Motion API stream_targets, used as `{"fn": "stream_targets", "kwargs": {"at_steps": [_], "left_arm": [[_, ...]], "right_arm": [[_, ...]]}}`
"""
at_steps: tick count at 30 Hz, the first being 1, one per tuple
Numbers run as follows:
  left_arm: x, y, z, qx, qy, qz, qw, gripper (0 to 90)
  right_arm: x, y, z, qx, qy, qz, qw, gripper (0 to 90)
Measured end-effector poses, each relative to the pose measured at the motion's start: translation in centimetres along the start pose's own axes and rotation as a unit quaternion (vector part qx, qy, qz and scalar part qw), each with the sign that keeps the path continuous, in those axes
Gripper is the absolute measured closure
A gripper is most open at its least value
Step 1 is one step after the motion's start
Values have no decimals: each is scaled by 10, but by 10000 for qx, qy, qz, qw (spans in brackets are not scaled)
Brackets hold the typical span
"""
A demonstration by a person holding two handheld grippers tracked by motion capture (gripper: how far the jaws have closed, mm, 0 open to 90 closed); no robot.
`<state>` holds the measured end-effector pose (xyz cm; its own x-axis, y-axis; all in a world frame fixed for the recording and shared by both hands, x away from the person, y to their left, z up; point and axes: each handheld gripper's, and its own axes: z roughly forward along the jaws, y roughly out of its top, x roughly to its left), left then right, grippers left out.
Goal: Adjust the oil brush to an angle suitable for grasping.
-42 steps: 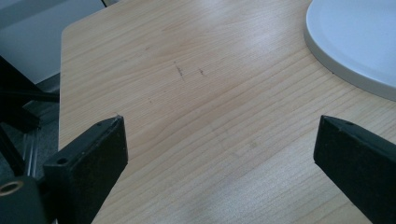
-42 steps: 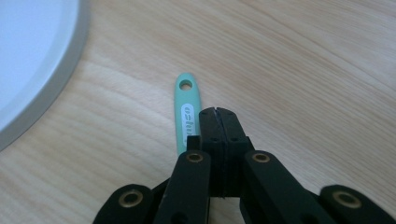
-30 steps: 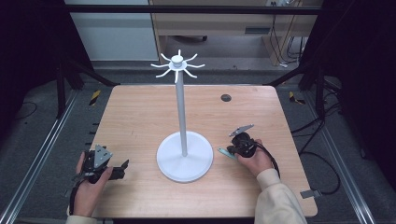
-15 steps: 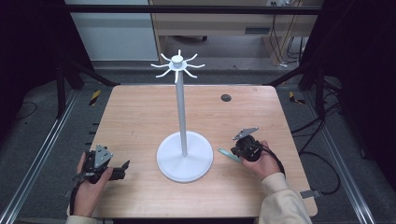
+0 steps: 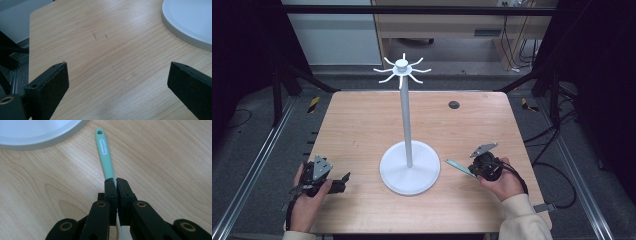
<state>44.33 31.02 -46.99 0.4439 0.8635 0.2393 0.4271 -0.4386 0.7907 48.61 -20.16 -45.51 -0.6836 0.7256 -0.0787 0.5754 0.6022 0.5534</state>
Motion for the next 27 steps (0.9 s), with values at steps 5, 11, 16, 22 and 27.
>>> {"fn": "stream_targets", "kwargs": {"at_steps": [5,11,16,22,27], "left_arm": [[0,0,-1,-21,-12,-4,10000,31],[1,0,-1,-26,-2,-32,10000,31],[1,0,0,-13,-25,3,10000,31],[2,0,0,-43,-53,-41,10000,31],[0,1,-1,-35,-24,-2,10000,31]], "right_arm": [[1,1,-1,183,-34,-61,9998,856],[-3,5,-6,469,2,-201,9987,787],[-8,12,-8,705,0,-255,9972,774],[-9,19,-4,999,40,-335,9944,761],[-5,25,5,1279,114,-552,9902,733]]}}
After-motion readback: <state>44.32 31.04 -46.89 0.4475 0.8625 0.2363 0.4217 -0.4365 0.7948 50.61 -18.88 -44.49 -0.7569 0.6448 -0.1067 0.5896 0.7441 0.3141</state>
